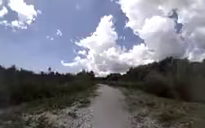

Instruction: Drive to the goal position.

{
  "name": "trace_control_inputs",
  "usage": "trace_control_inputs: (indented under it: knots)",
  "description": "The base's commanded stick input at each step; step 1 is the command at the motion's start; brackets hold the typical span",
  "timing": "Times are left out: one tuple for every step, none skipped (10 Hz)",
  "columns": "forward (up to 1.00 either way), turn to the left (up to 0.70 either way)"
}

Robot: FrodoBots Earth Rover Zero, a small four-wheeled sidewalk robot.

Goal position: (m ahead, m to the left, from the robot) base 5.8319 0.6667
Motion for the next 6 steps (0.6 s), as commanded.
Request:
trace_control_inputs:
  knots:
    - [0.7, 0.0]
    - [0.7, 0.0]
    - [0.7, 0.0]
    - [0.7, 0.0]
    - [0.7, 0.0]
    - [0.7, 0.0]
